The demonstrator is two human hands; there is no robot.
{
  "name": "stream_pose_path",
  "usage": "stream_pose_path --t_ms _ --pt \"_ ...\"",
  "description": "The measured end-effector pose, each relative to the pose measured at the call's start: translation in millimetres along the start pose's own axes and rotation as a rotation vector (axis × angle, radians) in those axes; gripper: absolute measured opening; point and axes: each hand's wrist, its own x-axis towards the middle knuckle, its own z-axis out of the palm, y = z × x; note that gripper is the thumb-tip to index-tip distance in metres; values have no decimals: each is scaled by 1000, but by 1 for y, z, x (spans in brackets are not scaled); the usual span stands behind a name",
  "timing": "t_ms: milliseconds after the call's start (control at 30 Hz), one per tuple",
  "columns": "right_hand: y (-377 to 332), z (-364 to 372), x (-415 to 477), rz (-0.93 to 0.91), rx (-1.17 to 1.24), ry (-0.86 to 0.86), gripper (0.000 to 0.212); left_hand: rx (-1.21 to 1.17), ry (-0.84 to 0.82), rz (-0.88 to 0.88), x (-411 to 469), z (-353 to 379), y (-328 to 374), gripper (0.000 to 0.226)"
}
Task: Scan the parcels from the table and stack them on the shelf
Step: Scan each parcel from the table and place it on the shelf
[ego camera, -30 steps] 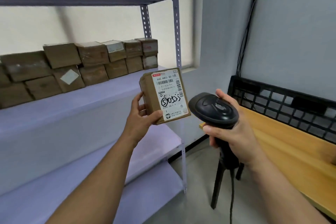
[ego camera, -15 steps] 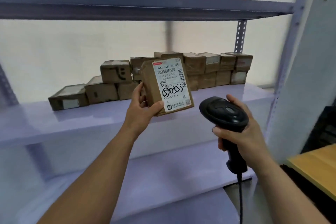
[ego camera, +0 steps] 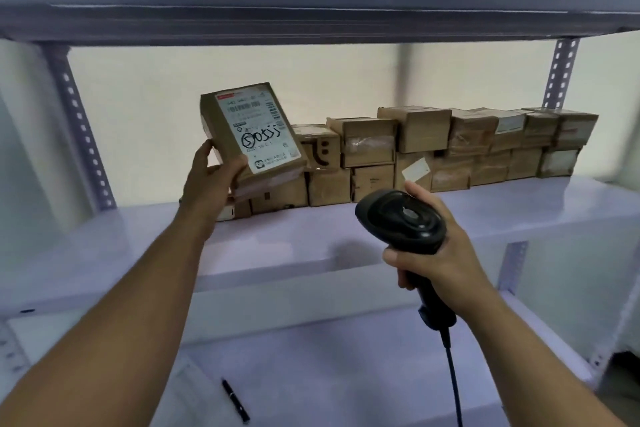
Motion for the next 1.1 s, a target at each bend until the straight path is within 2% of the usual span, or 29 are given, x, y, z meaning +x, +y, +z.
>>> stream_pose_path --t_ms 167,333,567,733,800,933,1100 --pt "7 21 21 8 -18 -4 91 -24 17 -99 51 -18 -1 52" --pt "11 26 37 13 -49 14 90 22 -1 -168 91 -21 -5 68" --pt "20 32 52 24 -66 11 90 -8 110 -255 123 -45 -30 58" --pt "23 43 63 33 -53 -22 90 80 133 -305 130 -62 -42 47" --pt "24 47 66 31 -47 -29 90 134 118 -285 128 -62 -46 49" --pt "28 52 68 38 -39 -39 91 193 36 -190 123 -56 -55 70" --pt "31 52 69 48 -44 -48 90 128 31 -186 129 -52 -64 50"
